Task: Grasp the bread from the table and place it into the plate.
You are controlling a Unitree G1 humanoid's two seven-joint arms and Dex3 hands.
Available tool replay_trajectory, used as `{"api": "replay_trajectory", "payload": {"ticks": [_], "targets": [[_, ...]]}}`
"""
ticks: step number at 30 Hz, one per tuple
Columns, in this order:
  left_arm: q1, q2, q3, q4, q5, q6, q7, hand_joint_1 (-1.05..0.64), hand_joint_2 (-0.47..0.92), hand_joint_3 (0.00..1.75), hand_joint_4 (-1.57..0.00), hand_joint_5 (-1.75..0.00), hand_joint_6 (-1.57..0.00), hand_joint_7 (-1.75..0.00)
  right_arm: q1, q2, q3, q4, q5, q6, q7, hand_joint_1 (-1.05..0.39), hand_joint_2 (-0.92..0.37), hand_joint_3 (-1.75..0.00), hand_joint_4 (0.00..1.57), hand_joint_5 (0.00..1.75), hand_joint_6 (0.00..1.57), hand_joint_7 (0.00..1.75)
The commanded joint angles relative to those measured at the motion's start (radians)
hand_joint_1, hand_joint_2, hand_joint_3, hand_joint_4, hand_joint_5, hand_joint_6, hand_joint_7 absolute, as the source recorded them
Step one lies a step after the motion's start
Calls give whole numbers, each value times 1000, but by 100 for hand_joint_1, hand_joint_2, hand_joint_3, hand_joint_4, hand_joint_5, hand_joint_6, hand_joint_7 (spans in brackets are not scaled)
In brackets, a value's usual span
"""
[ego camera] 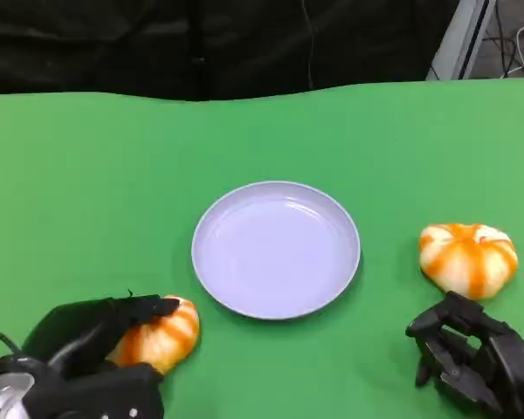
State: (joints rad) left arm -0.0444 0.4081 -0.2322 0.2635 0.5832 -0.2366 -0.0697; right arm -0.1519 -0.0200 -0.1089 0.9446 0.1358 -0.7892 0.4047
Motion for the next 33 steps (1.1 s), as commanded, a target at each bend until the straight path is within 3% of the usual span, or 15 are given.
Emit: {"api": "replay_trajectory", "payload": {"ticks": [1, 20, 26, 29, 30, 31, 33], "targets": [[20, 21, -8, -5, -10, 24, -27, -9, 88, 3, -66, 0, -52, 0, 9, -9, -8, -15, 10, 3, 1, -26, -92, -53, 72, 175, 65, 141], [25, 30, -19, -12, -9, 33, -13, -1, 91, 1, -68, 0, -58, -1, 12, -10, -11, -20, 11, 13, 5, -26, -92, -53, 71, 175, 65, 140], [13, -7, -21, 51, 29, 14, 136, -4, 92, 11, -132, -9, -119, -8, 14, -10, -10, -27, 12, 19, 4, -27, -92, -52, 71, 175, 65, 141], [10, -18, -27, 78, 44, -5, 212, -8, 92, 14, -143, -11, -132, -9, 16, -10, -10, -31, 13, 21, 6, -27, -92, -52, 71, 175, 65, 141], [8, -26, -26, 93, 47, -17, 247, -10, 91, 19, -138, -34, -138, -9, 14, -10, -11, -27, 14, 17, 8, -27, -92, -52, 71, 175, 65, 141], [6, -31, -26, 106, 49, -26, 273, -13, 89, 27, -121, -80, -143, -9, 13, -11, -11, -24, 14, 14, 10, -27, -92, -52, 71, 175, 65, 141], [1, -36, -27, 127, 52, -44, 312, -15, 87, 33, -109, -109, -145, -9, 13, -10, -11, -24, 12, 12, 8, -27, -92, -52, 71, 175, 65, 141]]}}
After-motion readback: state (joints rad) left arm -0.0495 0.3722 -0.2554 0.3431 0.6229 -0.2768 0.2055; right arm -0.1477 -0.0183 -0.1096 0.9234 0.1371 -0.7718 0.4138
